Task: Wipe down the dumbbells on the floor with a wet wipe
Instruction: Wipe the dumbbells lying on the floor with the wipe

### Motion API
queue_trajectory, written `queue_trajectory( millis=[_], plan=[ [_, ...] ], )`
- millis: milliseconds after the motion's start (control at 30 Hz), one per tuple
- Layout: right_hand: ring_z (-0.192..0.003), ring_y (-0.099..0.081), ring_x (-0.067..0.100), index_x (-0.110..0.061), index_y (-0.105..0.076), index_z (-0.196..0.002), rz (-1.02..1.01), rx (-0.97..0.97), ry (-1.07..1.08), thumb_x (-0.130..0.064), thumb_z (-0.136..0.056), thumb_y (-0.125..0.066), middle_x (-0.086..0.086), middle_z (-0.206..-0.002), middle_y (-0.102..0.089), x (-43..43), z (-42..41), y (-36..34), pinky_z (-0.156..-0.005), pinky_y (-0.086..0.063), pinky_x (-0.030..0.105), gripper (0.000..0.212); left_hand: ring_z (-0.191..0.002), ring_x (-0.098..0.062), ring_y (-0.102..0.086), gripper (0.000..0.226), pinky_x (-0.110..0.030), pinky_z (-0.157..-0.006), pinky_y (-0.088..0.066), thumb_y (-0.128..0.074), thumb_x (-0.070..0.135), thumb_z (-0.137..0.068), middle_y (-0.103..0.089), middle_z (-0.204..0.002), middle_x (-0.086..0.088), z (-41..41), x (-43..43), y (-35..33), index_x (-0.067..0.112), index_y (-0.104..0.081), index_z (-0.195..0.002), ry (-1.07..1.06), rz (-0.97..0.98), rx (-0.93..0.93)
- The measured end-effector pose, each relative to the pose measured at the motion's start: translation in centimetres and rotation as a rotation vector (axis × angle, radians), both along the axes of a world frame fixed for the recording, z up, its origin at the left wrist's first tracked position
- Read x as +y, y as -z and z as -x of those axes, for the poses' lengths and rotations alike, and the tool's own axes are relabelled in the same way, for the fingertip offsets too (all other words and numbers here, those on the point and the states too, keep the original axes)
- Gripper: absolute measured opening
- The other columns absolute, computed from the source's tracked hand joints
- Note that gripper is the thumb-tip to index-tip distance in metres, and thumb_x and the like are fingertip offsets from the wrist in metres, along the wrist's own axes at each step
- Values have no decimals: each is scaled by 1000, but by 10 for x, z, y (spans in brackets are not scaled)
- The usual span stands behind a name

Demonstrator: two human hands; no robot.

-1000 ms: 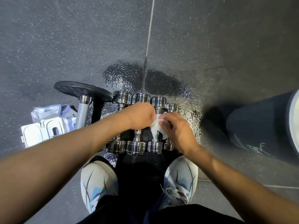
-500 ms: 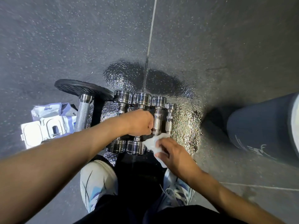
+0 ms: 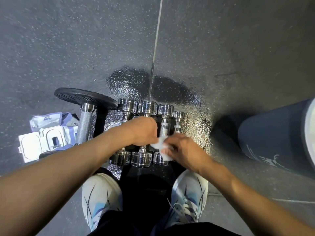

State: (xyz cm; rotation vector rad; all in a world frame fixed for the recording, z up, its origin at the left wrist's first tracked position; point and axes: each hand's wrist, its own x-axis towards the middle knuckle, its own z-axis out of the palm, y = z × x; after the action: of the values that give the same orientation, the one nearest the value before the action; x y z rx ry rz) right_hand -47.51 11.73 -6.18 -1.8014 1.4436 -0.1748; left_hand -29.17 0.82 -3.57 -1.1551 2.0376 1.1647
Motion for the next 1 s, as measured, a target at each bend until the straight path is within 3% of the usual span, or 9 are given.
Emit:
queue_trajectory(
  millis=[67, 300, 467, 533, 600, 700, 767, 867, 1000],
  plan=[
    [-85, -61, 5, -29, -60, -114, -52, 22, -64, -32, -99, -61, -11, -120, -49, 18, 0, 1, -78, -53, 18, 15, -83, -21, -69, 37, -40, -87, -59, -65, 41, -97, -72, -97, -1, -2, -2, 0, 7, -77, -105, 68, -80, -102],
    [-83, -57, 14, -27, -51, -126, 45, 21, -203, -20, -100, -59, -2, -114, -44, 35, -2, 15, -71, -56, 27, 28, -109, -25, -66, 44, -37, -95, -56, -62, 46, -99, -67, -123, -7, 4, 0, -20, 8, -67, -121, 140, -144, -212],
    [-77, -62, 10, -25, -65, -123, 133, 20, -108, -16, -97, -66, -1, -120, -50, -1, 5, 26, -63, -49, 11, 28, -77, -17, -56, 20, -31, -71, -50, -61, 34, -101, -54, -85, 2, 20, 23, -43, 15, -56, -97, 270, -80, -199],
    [-77, -56, 8, -25, -66, -118, 154, 24, -110, -19, -98, -64, -1, -110, -52, -13, 7, 29, -60, -48, 20, 21, -80, -22, -54, 19, -34, -72, -47, -58, 31, -102, -49, -83, 2, 29, 37, -47, 12, -58, -107, 345, -20, -202],
    [-85, -51, 15, -27, -61, -123, 209, -6, -114, -14, -102, -55, 4, -108, -54, -22, 6, 33, -70, -46, 35, 25, -93, -27, -59, 29, -35, -74, -45, -55, 31, -102, -57, -98, -3, 35, 47, -46, 12, -56, -124, 383, 14, -198],
    [-90, -49, 21, -25, -66, -130, 325, 189, -43, -8, -96, -53, 8, -110, -54, -33, 5, 33, -69, -36, 27, 40, -118, -33, -61, 37, -37, -78, -42, -55, 27, -100, -60, -132, -9, 37, 57, -40, 12, -51, -134, 388, 98, -161],
    [-84, -43, 18, -21, -65, -131, 381, 255, -79, -7, -91, -60, 6, -103, -51, -32, 5, 34, -67, -33, 25, 43, -124, -33, -59, 43, -39, -83, -43, -52, 21, -100, -55, -139, -12, 38, 64, -37, 10, -46, -141, 382, 174, -133],
    [-88, -42, 17, -20, -57, -137, 362, 217, -247, -9, -90, -69, 1, -105, -49, -13, 5, 42, -74, -47, 31, 49, -133, -35, -50, 48, -43, -97, -46, -47, 13, -102, -44, -149, -21, 41, 77, -34, 3, -39, -148, 421, 286, -124],
    [-95, -45, 21, -29, -53, -141, 420, 285, -449, -23, -94, -60, 1, -117, -54, -24, 22, 36, -74, -44, 37, 48, -134, -39, -45, 42, -44, -98, -43, -39, 8, -104, -44, -147, -24, 41, 87, -18, 0, -43, -145, 489, 415, -102]
  ],
)
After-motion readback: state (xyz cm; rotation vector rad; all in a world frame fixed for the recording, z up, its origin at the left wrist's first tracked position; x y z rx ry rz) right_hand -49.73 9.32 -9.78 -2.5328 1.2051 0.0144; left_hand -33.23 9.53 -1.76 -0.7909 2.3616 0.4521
